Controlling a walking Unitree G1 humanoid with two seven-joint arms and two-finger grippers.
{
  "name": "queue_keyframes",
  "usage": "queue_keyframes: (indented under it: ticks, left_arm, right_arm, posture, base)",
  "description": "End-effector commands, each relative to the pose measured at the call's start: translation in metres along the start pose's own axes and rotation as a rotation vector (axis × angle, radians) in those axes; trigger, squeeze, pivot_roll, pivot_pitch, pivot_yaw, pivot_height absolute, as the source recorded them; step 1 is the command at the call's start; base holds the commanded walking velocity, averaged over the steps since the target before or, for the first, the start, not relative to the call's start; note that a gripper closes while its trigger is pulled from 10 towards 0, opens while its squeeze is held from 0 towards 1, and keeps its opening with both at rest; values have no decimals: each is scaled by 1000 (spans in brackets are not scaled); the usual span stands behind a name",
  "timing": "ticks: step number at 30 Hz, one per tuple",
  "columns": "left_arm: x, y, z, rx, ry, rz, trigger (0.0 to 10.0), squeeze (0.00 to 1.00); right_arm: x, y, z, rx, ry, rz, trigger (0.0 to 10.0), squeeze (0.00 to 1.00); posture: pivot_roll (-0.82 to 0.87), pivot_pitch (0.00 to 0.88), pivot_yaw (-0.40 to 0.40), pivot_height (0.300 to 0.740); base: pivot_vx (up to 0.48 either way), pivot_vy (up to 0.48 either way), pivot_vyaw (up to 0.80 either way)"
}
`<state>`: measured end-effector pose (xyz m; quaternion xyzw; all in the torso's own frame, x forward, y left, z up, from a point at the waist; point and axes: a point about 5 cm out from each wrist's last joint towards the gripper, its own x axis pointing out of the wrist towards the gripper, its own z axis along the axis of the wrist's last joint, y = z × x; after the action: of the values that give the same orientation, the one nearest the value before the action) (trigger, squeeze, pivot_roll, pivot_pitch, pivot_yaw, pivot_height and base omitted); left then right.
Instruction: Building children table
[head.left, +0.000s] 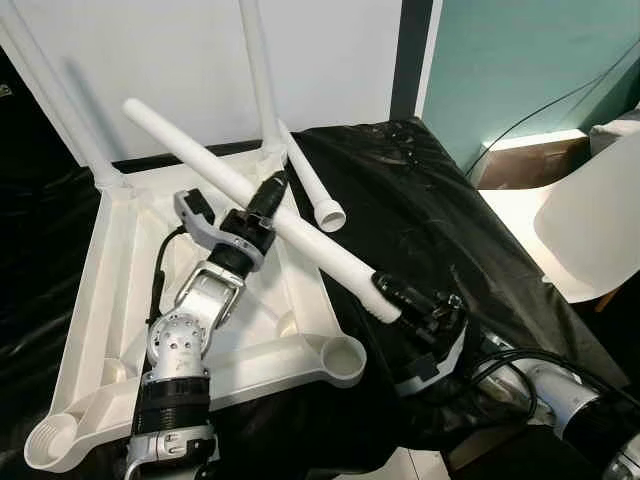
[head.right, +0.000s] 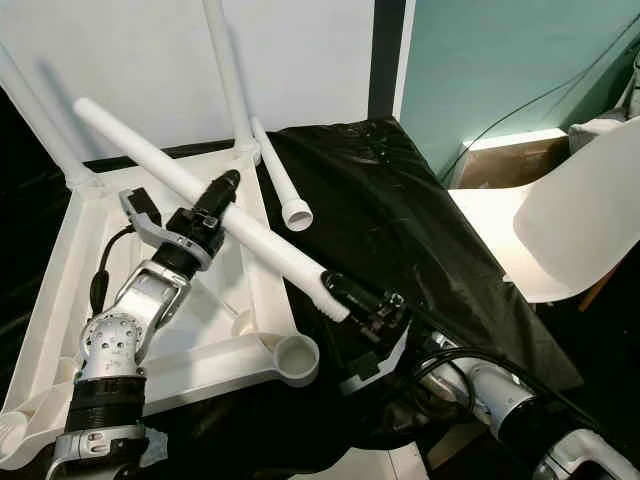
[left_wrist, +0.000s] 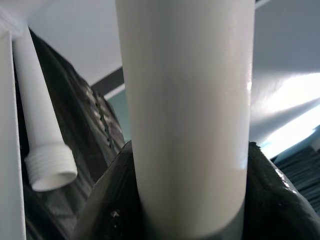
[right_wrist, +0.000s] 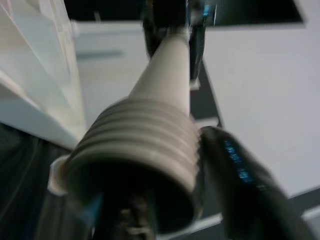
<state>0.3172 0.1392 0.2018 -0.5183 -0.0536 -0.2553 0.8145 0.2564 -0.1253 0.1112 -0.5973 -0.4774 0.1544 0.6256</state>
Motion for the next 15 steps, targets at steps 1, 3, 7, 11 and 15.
queue_keyframes:
  ticks: [1, 3, 7, 11, 15]
  left_arm:
    - [-5, -21, 4, 9, -24, -396, 0, 0]
    - [-5, -21, 4, 14, -26, -391, 0, 0]
    - [-5, -17, 5, 31, -36, -364, 0, 0]
    - [-3, -13, 10, 36, -74, -328, 0, 0]
    - [-2, -11, 13, 36, -96, -309, 0, 0]
  right_arm:
    - [0, 1, -2, 67, 54, 10, 10000, 1000]
    - [1, 1, -2, 120, 77, 11, 10000, 1000]
    - [-2, 0, -1, 310, 131, 40, 10000, 0]
    - [-12, 1, -5, 468, 269, 65, 10000, 0]
    - [-24, 2, -5, 642, 428, 54, 10000, 0]
  posture:
    - [-118, 0, 64, 740]
    - [-119, 0, 65, 740]
    - [-119, 0, 63, 740]
    - [-123, 0, 61, 740]
    - [-134, 0, 65, 740]
  base:
    - [0, 0, 0]
    - [0, 0, 0]
    - [0, 0, 0]
    - [0, 0, 0]
    - [0, 0, 0]
